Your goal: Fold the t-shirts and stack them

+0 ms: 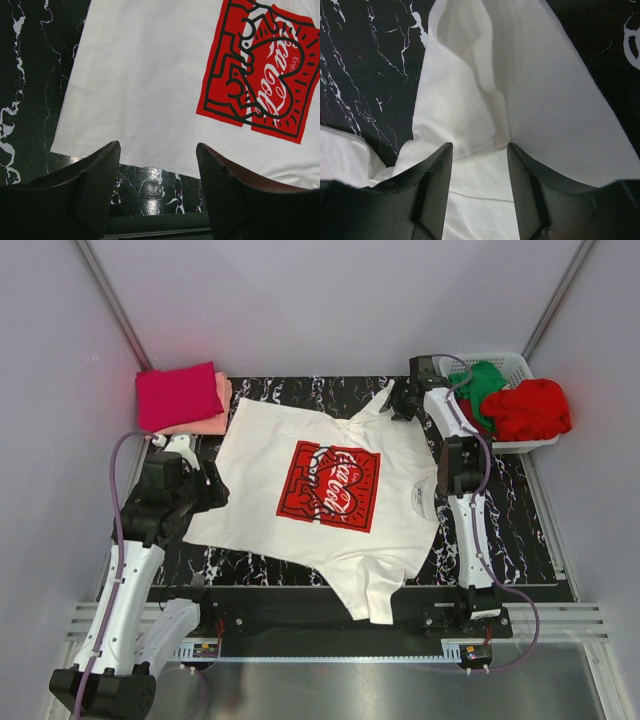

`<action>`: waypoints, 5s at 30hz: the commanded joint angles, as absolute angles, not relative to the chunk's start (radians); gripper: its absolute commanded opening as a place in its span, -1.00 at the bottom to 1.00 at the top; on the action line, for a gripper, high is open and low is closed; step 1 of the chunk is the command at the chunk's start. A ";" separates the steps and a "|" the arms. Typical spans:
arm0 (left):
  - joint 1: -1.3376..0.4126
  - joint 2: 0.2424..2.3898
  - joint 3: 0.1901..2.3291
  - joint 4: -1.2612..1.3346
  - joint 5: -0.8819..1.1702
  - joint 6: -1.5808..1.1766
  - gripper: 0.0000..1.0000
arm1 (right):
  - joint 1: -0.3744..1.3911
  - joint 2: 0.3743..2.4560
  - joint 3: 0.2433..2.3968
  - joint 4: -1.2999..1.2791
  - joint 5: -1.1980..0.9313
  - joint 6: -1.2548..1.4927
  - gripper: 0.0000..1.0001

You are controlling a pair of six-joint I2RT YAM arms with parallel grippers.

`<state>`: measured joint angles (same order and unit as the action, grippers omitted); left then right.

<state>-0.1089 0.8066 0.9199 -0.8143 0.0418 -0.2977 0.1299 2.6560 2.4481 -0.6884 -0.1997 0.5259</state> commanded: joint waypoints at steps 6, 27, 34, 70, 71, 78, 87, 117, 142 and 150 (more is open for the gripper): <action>-0.110 0.802 0.916 -0.773 0.026 -0.285 0.34 | 0.132 2.689 2.516 -0.661 -0.175 0.531 -0.27; -0.110 0.805 0.914 -0.772 0.021 -0.285 0.33 | 0.270 2.857 2.718 -0.009 -0.246 0.752 -0.99; -0.110 0.798 0.914 -0.773 0.014 -0.290 0.33 | 0.272 2.766 2.601 0.173 -0.238 0.773 0.99; -0.109 1.539 0.881 -0.560 0.106 -0.540 0.18 | 0.215 2.353 2.051 -0.874 -0.003 0.388 0.87; -0.109 1.545 0.873 -0.552 0.104 -0.543 0.18 | 0.210 2.370 2.063 -0.885 0.023 0.388 0.86; -0.113 1.591 0.795 -0.502 0.195 -0.580 0.09 | 0.141 2.552 2.232 -0.949 0.043 0.402 0.80; -0.196 1.477 0.614 -0.448 0.333 -0.689 0.06 | 0.094 2.810 2.663 -0.974 -0.063 0.396 0.73; -0.235 0.962 0.677 -0.804 0.005 -0.799 0.16 | 0.221 1.680 1.632 -0.822 0.126 0.480 0.99; -0.388 0.874 0.443 -0.859 -0.333 -1.172 0.13 | 0.486 1.137 1.115 -0.933 0.048 0.640 0.99; -0.388 0.905 0.451 -0.778 -0.377 -1.143 0.02 | 0.486 1.111 1.049 -0.931 0.035 0.652 0.99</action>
